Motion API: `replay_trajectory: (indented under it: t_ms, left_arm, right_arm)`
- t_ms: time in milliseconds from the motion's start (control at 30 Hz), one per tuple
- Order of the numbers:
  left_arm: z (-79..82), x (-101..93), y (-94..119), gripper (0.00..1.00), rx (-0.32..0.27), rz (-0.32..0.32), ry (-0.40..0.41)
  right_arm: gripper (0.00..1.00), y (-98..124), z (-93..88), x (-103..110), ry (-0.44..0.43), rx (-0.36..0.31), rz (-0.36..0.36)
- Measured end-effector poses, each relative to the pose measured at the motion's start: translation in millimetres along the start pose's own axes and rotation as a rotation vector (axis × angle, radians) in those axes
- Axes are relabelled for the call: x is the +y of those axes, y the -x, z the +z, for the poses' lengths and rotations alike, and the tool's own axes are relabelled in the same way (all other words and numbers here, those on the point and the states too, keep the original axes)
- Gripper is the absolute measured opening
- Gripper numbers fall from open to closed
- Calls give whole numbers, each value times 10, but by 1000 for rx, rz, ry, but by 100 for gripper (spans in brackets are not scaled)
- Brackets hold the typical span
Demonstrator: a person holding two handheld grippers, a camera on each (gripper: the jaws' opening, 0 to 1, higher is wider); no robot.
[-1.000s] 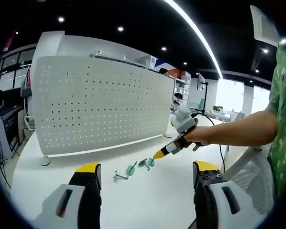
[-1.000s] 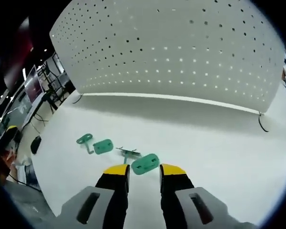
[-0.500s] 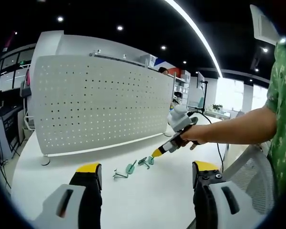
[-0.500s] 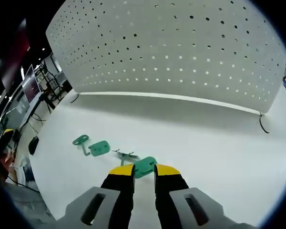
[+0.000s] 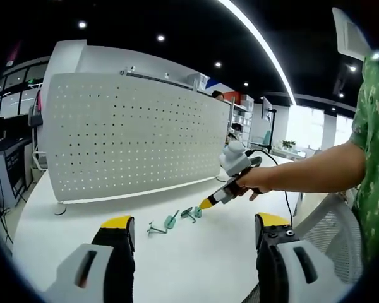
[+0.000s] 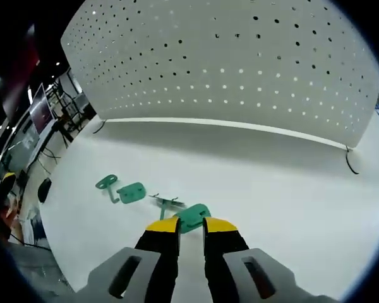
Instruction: Insert the hook assembly into the mounting plate slot until the hook locks in place.
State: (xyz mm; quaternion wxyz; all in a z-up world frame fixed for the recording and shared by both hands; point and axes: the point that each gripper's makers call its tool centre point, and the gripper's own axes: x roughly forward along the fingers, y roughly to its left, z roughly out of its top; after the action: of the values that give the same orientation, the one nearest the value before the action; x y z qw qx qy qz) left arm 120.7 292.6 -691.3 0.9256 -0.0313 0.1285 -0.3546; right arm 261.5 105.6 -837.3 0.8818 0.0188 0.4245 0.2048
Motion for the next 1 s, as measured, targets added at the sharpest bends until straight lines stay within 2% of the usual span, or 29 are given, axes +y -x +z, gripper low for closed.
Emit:
replay_trajectory:
  t_ms: [267, 533, 633, 700, 1000]
  left_arm:
    - [6, -28, 29, 80, -10, 9, 5]
    - [10, -29, 47, 80, -15, 17, 6]
    - [13, -13, 49, 80, -17, 22, 6]
    - [18, -3, 53, 80, -20, 24, 11]
    - [31, 14, 53, 80, -24, 29, 14]
  right_arm:
    - [13, 5, 24, -14, -28, -8, -2]
    - [8, 7, 27, -40, -17, 0, -8]
    - [8, 13, 18, -19, 38, 15, 3]
    - [8, 25, 15, -27, 111, 34, -1]
    - [6, 66, 31, -12, 187, 62, 17]
